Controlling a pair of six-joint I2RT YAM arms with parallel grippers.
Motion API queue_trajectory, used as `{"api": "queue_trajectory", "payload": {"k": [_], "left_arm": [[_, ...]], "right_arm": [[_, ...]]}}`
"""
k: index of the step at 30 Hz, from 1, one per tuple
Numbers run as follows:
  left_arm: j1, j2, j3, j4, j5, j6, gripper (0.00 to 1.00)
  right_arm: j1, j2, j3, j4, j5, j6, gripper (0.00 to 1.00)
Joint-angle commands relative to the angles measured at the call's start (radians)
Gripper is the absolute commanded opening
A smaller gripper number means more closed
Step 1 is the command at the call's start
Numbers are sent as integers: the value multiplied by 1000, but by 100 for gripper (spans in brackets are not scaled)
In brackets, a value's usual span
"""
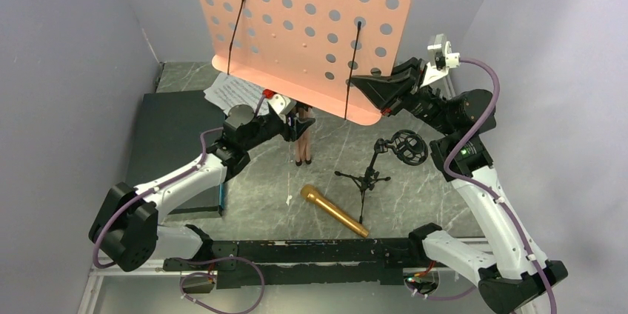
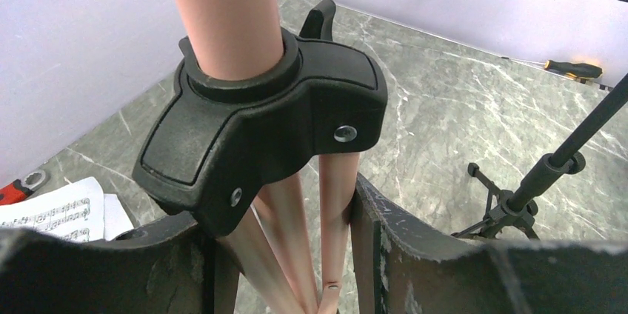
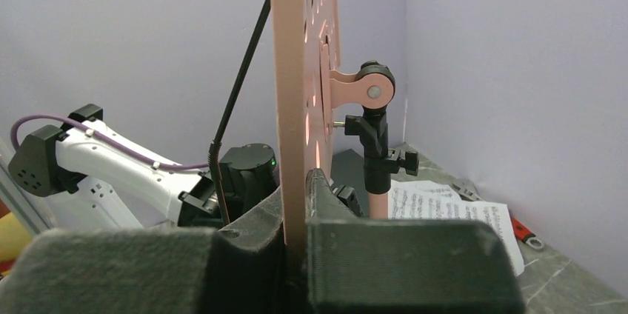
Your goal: Set up the instrument practice props
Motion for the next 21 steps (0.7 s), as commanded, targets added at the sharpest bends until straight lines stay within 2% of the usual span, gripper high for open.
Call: {"api": "queue_trajectory", "payload": {"k": [1,3,7,13,17,18,21], "left_arm": [[-8,-8,59,78,79,99,3],[-12,-11,64,54,84,103,3],[-17,-22,61,32,79,112,3],[-29,-29,75,-17,85,119,3],[-36,-40,68,-6,63,109,3],[-38,-39,72,-13,60,106,3],[-41,-36,92,-48,49,102,3]], "right_arm": [[24,-1,-8,-70,-43,57,9],[24,-5,-4,-71,-43,52,14],[24,-13,-4,-74,-38,45,32],[24,-22,-4,-102,-14,18,41],[23,-31,-9,-104,-11,10,54],[24,-34,-10,-104,-13,8,59],[24,-48,-24,-116,-11,-13,87]]}}
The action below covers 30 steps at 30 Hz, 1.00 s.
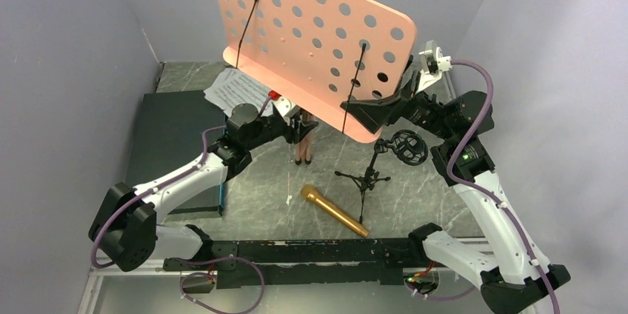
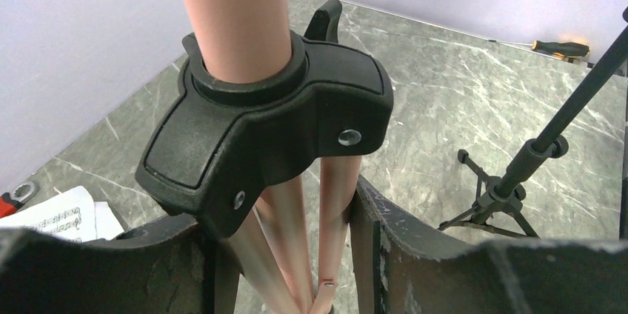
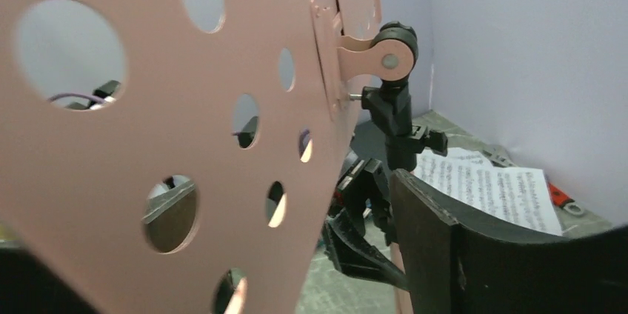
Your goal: Set up the instrument practice props
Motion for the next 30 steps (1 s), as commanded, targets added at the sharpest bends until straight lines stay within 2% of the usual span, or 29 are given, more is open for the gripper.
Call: {"api": "queue_trajectory", "payload": {"k": [1,3,9,16,30], "left_arm": [[-21,-35,71,2,19,61,3],[-22,-36,69,4,1,49,3],[-22,-47,70,-17,-41,22,3],[-22,-51,61,-11,-73,-16,3],[-22,-74,56,-36,-52,-18,3]], "right_arm": [[5,-28,-26,-16,25,-46,95],[6,-48,-44,-31,44,-73,99],[5,-92,-69,-86,57,-137,99],[5,-166,-113,-126,184,-165,99],[5,-288,-166,-180,330,-221,99]]}}
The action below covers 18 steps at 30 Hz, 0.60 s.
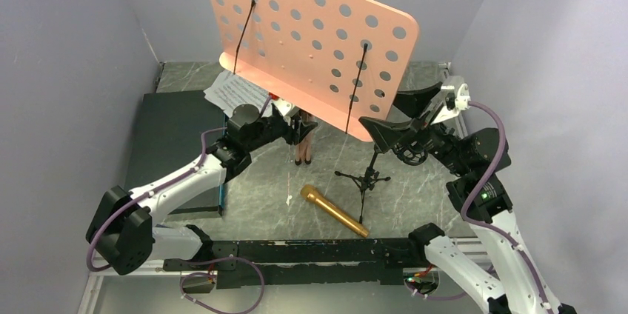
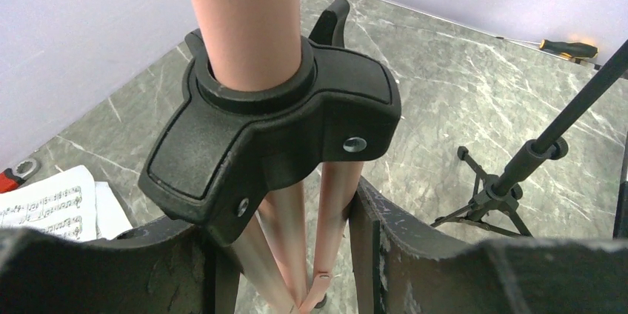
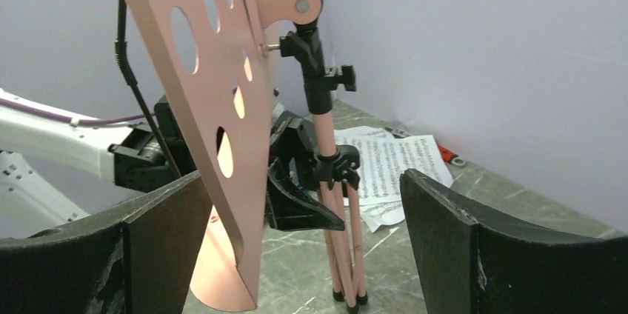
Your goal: Set up the instrument practice props
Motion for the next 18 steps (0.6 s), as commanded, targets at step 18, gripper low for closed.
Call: {"api": "queue_trajectory", "payload": {"k": [18], "left_arm": [[-1,-71,43,-9,34,-2,3]], "right_arm": [[4,-243,-123,-37,511,30,99]]}}
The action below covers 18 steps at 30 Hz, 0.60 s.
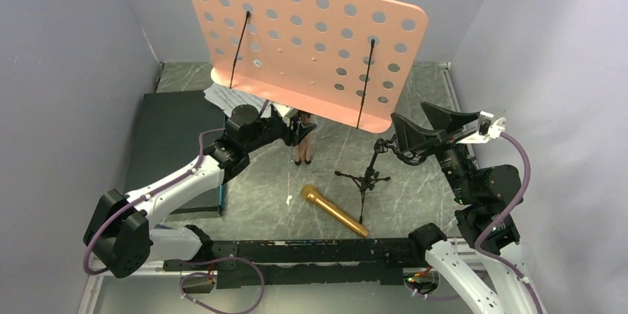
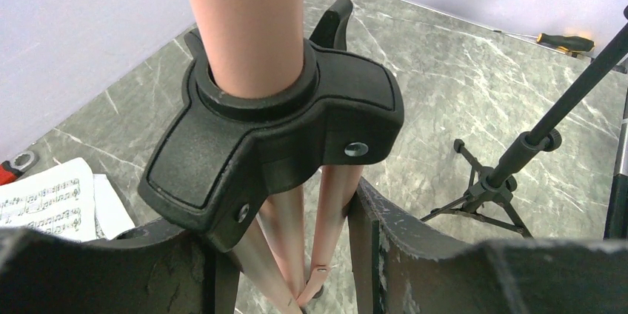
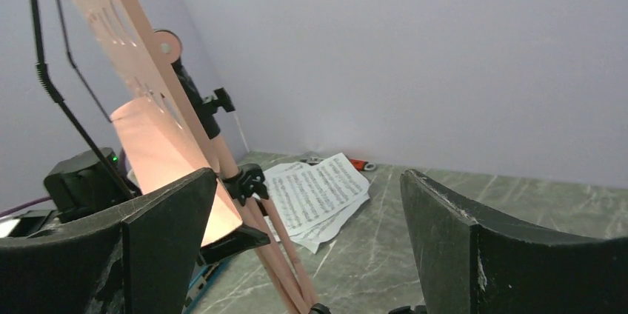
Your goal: Set up the instrument practice props
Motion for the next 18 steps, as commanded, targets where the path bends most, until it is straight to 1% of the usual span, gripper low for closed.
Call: {"api": "queue_trajectory", "payload": {"k": [1,5,10,13,18], "left_arm": [[0,-46,44,36,33,-4,3],[-1,-51,49,14,36,3,3],[-1,-58,48,-5,31,9,3],[0,-61,46,-7,32,10,3],[-1,-58,50,-12,47,10,3]], "right_arm": [[4,4,31,-8,100,9,99],[3,14,43,-34,199,26,99],[4,22,61,-38,280,51,99],[4,51,90,-54,301,48,99],[4,150,151,-115,307,49,99]]}}
